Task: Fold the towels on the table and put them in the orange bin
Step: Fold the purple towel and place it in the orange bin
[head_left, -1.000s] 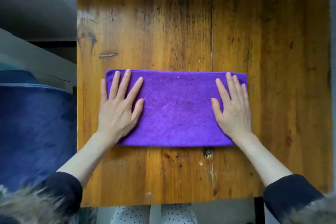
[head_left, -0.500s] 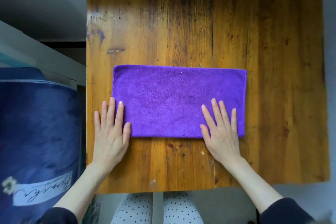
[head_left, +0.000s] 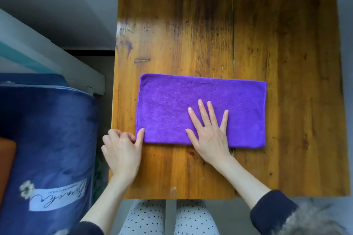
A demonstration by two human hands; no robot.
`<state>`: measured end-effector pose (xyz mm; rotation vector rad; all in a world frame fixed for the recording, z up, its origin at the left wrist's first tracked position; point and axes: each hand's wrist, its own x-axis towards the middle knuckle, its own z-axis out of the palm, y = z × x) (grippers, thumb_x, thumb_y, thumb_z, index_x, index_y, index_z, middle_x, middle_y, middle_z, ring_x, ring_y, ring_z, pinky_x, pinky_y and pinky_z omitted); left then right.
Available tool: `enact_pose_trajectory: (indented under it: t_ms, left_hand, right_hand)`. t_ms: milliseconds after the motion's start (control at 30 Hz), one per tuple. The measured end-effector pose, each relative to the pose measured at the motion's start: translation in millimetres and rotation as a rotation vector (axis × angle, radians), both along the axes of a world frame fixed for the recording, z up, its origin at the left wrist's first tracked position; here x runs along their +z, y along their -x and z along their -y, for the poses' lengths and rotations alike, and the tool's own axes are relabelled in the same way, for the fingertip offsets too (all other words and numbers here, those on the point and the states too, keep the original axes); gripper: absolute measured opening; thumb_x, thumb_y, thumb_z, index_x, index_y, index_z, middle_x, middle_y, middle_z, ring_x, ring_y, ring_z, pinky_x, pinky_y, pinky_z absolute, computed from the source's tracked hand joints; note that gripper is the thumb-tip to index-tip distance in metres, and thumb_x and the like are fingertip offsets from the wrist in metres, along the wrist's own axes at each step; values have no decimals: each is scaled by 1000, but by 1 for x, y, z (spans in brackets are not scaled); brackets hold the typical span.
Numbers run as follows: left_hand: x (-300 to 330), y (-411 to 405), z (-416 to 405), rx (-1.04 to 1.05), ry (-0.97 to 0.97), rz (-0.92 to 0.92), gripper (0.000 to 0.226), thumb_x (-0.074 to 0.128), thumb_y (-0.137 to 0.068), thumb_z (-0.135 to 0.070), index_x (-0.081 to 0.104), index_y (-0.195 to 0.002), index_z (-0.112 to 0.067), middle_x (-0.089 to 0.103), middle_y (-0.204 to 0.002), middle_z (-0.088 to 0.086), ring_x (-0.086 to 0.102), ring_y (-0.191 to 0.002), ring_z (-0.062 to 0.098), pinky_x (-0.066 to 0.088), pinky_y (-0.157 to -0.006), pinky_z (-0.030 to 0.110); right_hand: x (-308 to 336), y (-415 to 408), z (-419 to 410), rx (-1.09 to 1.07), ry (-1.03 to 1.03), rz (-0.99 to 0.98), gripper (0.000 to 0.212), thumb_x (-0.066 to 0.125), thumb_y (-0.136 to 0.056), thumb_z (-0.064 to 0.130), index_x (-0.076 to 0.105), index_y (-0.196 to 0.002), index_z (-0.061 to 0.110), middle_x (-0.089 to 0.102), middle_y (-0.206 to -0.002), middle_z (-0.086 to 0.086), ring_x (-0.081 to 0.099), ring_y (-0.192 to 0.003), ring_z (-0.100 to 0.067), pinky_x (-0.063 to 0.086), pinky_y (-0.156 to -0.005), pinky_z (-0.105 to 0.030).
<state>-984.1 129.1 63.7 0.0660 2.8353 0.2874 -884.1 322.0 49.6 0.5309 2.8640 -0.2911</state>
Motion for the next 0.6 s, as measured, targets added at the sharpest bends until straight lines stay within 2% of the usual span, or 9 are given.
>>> enact_pose_trajectory:
  t_ms: [133,233,333,400,467,533,600]
  left_hand:
    - [3,9,-3,108,-125,132,37,62,-84,-46,68,-70,-12,60,-89,9,51,-92,31,45,-80,44]
    - [9,23,-1,161,-332,217,39,64,-83,-43,61,-56,-15,63,-65,2,56,-69,17,46,-66,34]
    - [14,41,0,242,-424,341,38,66,-82,-43,62,-60,-12,65,-62,0,58,-66,12,43,-65,28]
    - [15,56,0,354,-564,466,30,69,-81,-37,64,-68,-11,69,-66,4,63,-67,13,50,-69,27]
    - [16,76,-6,500,-730,602,18,72,-81,-24,63,-82,-9,70,-84,11,68,-79,18,55,-73,29]
    - [16,102,-13,539,-788,658,23,72,-80,-16,59,-97,-8,66,-97,12,67,-90,21,56,-74,29]
    - [16,129,-24,492,-790,684,30,70,-81,-11,59,-109,-6,64,-100,11,65,-90,20,54,-74,27]
  right_hand:
    - [-7,5,5,-25,-16,41,58,38,-93,46,30,-145,24,22,-155,-8,10,-144,-28,7,-108,-67]
    - [-10,5,6,-34,-34,46,58,32,-93,48,30,-145,24,25,-154,-8,13,-143,-29,8,-108,-66]
    - [-11,14,9,-69,-54,49,58,30,-93,48,30,-145,23,25,-154,-9,16,-143,-30,7,-108,-66]
    - [-11,27,9,-97,-67,53,59,31,-93,48,28,-146,23,24,-154,-9,16,-143,-30,6,-108,-65]
    - [-11,42,8,-117,-72,62,60,29,-93,48,23,-147,24,19,-156,-8,12,-144,-29,2,-109,-63]
    - [-10,59,3,-123,-79,74,60,25,-94,49,16,-149,26,12,-158,-6,5,-145,-28,-4,-109,-62]
    - [-11,78,-3,-125,-90,71,60,22,-95,49,10,-149,27,5,-158,-5,0,-146,-27,-9,-109,-60]
